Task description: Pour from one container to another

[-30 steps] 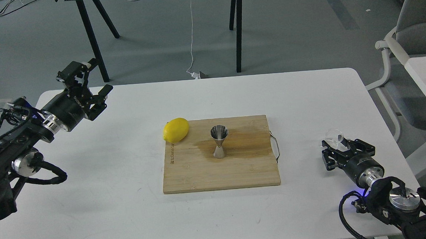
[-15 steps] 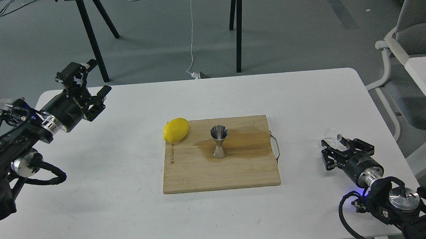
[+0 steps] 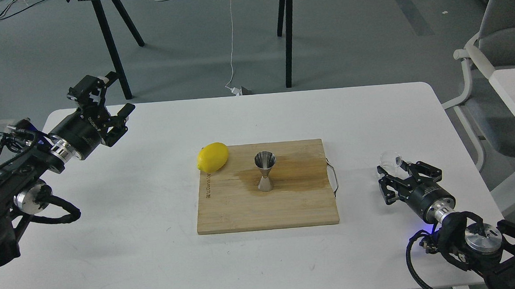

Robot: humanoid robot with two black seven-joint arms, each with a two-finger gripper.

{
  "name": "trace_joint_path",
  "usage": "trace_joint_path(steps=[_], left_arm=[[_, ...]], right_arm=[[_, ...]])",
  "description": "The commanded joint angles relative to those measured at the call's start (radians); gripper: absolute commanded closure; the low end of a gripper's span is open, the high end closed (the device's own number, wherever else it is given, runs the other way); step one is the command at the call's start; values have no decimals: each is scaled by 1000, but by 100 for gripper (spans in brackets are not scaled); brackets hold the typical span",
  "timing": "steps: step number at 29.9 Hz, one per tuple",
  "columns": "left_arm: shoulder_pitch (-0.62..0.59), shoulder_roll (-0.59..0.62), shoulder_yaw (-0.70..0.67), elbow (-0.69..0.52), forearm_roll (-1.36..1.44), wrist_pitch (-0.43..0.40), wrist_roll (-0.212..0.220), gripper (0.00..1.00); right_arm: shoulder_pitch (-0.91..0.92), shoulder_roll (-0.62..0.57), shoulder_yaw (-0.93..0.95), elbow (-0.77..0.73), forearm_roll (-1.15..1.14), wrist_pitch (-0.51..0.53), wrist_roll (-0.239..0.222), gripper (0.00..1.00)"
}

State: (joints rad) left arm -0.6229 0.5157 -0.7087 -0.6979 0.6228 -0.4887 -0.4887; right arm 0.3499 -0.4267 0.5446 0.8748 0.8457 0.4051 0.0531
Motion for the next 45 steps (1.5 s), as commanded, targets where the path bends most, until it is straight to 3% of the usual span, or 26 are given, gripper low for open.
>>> trace_joint_path(steps=[1, 16, 28, 45], left_arm=[[0, 0, 0, 0, 0, 0, 0, 7], [-1, -13, 2, 0, 0, 0, 0, 7], [-1, -13, 0, -2, 0, 0, 0, 7], [-1, -13, -6, -2, 0, 0, 0, 7]], right_arm=[[7, -7, 14, 38, -57, -11, 2, 54], [50, -61, 98, 266, -378, -199, 2, 54], [155, 16, 90, 294, -559, -331, -9, 54], [238, 60, 86, 317, -669, -420, -19, 54]])
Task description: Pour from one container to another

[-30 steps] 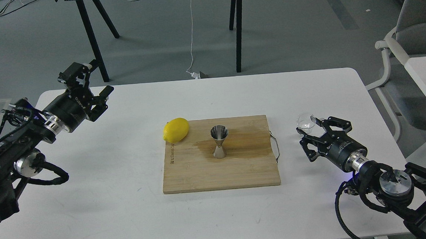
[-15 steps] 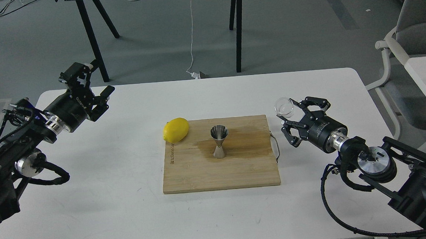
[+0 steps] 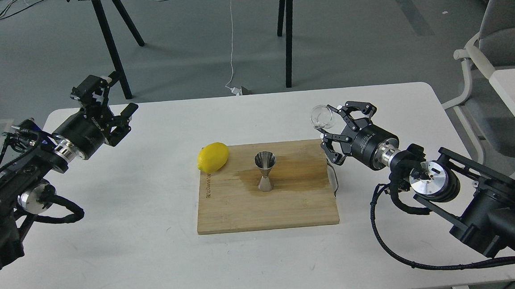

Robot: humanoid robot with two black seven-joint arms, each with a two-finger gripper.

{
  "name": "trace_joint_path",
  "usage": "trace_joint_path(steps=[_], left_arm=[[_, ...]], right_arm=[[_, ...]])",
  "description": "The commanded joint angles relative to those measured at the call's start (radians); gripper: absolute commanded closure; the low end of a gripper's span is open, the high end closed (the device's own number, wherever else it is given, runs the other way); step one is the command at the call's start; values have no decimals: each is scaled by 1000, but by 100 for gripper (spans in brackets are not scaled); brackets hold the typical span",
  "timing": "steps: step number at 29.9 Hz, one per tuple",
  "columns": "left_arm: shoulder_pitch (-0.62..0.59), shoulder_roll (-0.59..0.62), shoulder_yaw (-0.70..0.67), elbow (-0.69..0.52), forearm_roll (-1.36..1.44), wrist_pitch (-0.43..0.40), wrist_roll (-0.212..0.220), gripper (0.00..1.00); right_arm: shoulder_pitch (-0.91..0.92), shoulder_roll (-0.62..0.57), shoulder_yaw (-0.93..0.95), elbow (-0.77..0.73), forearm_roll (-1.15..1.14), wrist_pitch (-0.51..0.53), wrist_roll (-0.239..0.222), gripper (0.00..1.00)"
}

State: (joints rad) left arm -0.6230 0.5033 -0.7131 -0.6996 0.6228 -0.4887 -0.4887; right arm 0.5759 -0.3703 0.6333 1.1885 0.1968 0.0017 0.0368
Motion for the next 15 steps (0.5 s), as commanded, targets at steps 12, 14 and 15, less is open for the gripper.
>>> trace_joint_path(steps=[12, 14, 15], left_arm=[[-1, -2, -8, -5, -1, 0, 0, 7], [-1, -2, -8, -5, -1, 0, 0, 7], [-1, -2, -8, -5, -1, 0, 0, 7]], right_arm=[[45, 79, -4, 3, -146, -68, -64, 54], [50, 88, -4, 3, -163, -72, -71, 54], [53, 88, -4, 5, -171, -77, -72, 54]])
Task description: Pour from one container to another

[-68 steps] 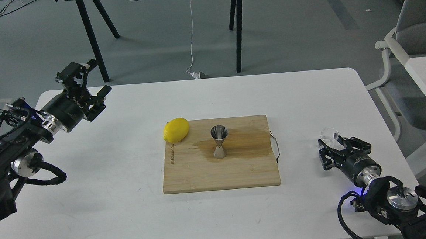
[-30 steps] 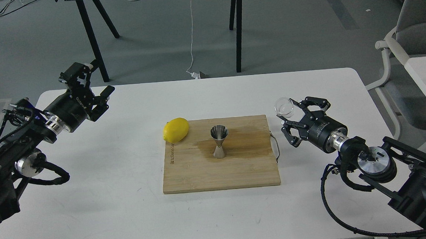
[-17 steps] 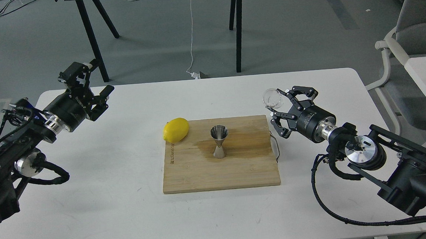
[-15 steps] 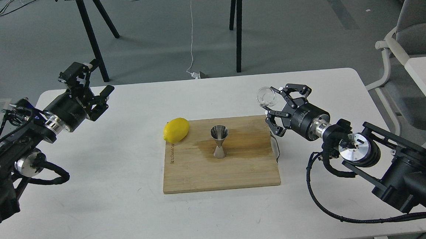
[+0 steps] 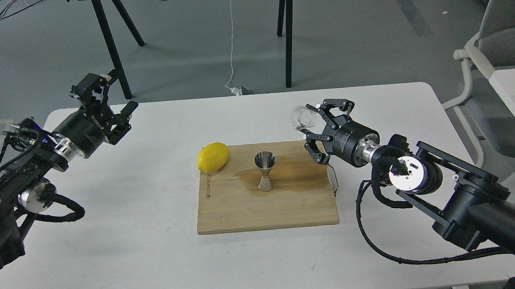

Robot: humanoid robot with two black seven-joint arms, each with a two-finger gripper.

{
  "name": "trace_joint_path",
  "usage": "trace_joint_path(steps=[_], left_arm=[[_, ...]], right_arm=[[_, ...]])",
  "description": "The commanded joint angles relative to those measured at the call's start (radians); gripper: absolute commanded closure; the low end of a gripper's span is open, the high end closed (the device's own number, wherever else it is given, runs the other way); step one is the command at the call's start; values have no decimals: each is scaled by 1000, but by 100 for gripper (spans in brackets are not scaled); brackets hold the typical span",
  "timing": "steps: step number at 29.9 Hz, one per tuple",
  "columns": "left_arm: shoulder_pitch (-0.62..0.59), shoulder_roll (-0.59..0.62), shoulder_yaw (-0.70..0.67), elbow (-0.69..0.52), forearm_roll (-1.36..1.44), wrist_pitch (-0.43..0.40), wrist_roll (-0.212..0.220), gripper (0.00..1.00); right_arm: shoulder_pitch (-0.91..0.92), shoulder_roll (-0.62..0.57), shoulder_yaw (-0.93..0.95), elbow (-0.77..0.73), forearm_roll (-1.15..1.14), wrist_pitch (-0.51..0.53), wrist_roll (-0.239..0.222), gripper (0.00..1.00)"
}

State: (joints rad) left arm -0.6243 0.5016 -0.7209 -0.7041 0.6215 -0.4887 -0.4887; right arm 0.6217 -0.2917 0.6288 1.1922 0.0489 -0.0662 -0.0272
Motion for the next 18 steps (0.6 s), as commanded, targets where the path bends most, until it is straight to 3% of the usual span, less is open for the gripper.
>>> trace_joint_path(steps=[1, 12, 18], left_arm=[[0, -1, 0, 0, 0, 0, 0, 7], [-2, -11, 0, 2, 0, 0, 0, 7], [-2, -12, -2, 2, 0, 0, 0, 7]], right_arm=[[10, 11, 0, 6, -29, -14, -11, 54], [39, 20, -9, 27, -67, -41, -37, 54], [102, 39, -126, 27, -93, -67, -39, 54]])
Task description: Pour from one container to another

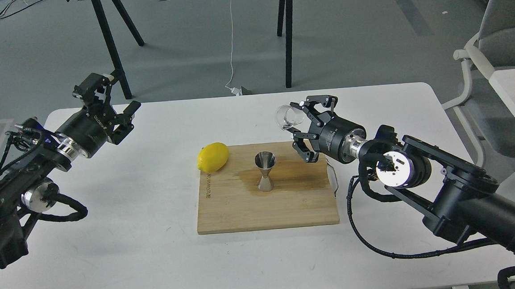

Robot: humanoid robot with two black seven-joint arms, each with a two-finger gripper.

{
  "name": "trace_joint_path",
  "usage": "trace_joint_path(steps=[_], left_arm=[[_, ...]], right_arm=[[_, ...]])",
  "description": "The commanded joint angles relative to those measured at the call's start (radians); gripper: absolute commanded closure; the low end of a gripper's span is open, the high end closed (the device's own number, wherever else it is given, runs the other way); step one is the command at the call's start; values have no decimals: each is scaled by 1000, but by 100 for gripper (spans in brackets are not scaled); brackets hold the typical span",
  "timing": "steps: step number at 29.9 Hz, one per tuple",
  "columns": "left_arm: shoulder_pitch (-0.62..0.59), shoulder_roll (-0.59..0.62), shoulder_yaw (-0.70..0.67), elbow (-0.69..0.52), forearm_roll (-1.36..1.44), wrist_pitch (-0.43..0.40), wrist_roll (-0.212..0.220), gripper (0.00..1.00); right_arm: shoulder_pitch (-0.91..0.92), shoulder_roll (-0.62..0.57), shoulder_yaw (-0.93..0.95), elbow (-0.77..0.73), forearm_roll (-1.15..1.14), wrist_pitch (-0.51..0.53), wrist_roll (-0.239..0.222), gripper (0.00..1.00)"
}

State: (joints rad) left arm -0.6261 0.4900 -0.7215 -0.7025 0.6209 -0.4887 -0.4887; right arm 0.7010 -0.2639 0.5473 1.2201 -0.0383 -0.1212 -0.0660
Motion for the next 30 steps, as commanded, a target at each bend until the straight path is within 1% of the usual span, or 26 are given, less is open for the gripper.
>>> trace_joint_path(steps=[1, 12, 30], left_arm=[[0, -2, -1, 0, -1, 0, 0, 7], [2, -2, 2, 1, 0, 0, 0, 7], [3, -5, 2, 5, 0, 0, 0, 7]], right_arm=[[23, 14, -46, 1, -6, -12, 0, 54], [15, 11, -52, 21, -28, -8, -2, 54], [12, 5, -55, 36, -60, -8, -25, 54]])
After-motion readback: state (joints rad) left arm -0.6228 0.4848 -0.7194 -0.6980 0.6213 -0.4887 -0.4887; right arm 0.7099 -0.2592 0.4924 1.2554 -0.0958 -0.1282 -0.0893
